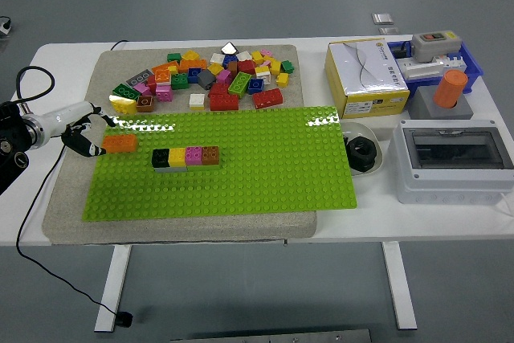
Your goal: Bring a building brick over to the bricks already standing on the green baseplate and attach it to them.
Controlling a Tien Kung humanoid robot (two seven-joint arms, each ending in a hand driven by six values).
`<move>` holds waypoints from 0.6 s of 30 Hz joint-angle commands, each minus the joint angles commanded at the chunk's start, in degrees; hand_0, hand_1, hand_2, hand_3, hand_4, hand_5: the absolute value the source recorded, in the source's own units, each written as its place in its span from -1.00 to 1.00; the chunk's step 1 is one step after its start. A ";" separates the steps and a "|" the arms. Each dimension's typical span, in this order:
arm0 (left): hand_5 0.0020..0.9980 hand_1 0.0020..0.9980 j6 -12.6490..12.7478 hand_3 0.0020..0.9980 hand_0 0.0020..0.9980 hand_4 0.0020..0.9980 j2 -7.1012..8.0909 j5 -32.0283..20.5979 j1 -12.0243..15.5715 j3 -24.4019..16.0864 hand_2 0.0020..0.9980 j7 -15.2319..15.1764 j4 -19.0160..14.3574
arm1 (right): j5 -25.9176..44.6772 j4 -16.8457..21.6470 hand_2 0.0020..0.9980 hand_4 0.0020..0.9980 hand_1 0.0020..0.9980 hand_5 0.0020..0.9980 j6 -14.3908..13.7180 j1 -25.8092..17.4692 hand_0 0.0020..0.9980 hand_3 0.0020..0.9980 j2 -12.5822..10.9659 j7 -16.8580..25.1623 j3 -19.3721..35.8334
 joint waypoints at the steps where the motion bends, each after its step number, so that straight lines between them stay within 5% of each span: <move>1: -1.00 -1.00 -0.01 0.43 -0.71 0.62 -0.06 0.03 -0.02 0.01 -0.99 0.01 0.13 | -0.01 0.00 0.24 0.50 -0.06 0.76 -0.01 0.00 0.26 0.43 0.01 0.00 0.00; 10: -1.00 -1.00 -0.34 0.43 -0.72 0.64 -0.25 0.87 -0.46 0.60 -0.99 -0.13 1.37 | 0.32 0.00 0.24 0.50 -0.06 0.76 -0.13 -0.09 0.26 0.43 0.28 -0.04 -0.29; 18: -1.00 -1.00 -0.17 0.43 -0.72 0.71 0.71 3.82 -0.15 -1.30 -0.98 -0.78 -1.58 | 0.80 0.00 0.24 0.49 -0.06 0.77 -0.18 -0.31 0.26 0.43 0.39 -0.11 -0.70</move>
